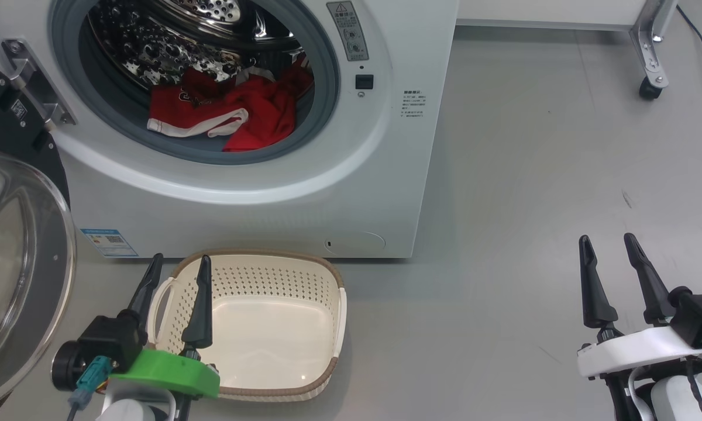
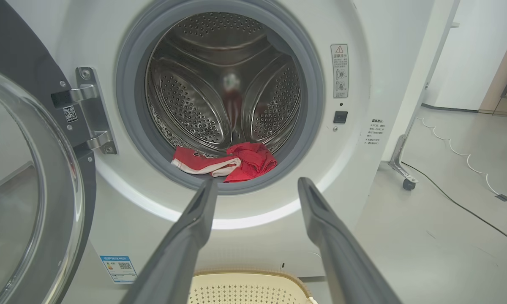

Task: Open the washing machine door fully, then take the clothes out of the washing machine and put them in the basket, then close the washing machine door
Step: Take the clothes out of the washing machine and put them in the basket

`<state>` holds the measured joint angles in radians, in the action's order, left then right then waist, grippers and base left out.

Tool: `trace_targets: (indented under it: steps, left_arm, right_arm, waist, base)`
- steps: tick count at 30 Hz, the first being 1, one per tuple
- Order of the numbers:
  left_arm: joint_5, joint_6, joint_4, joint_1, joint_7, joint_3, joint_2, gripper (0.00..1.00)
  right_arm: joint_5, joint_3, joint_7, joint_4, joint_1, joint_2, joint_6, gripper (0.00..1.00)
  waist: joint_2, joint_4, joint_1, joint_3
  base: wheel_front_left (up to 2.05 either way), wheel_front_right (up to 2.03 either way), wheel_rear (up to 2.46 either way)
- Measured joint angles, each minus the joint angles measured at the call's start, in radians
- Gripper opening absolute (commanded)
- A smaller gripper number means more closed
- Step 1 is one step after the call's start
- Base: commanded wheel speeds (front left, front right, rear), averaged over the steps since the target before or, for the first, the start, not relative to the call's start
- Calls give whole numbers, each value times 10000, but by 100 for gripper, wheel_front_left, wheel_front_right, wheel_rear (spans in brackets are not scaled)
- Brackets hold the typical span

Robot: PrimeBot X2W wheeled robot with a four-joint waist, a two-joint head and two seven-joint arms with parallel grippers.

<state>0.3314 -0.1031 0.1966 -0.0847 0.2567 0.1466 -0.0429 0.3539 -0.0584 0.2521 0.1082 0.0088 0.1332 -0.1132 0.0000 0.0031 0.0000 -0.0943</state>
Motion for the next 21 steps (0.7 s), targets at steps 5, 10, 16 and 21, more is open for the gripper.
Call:
trace_targets:
  steps: [5,10,16,21]
  left_arm:
    - [92,0,104,1,0,-44,0,100]
    - [148,0,119,2,0,-46,0,100]
    - [148,0,151,2,0,-44,2,100]
    - [148,0,171,2,0,-40,2,100]
  right_arm:
    - [-2,33,0,0,0,-12,-2,100]
    - [-2,40,0,2,0,-38,-2,100]
    - [-2,75,0,8,0,-54,-17,100]
    - [-2,86,0,10,0,-61,-31,100]
  waist:
    - [0,-8,0,5]
    - [0,-22,0,9]
    - [0,-34,0,7]
    - [0,-39,0,10]
  base:
    - [90,-90,0]
    - [69,-69,0]
    - [47,-47,0]
    - [24,-24,0]
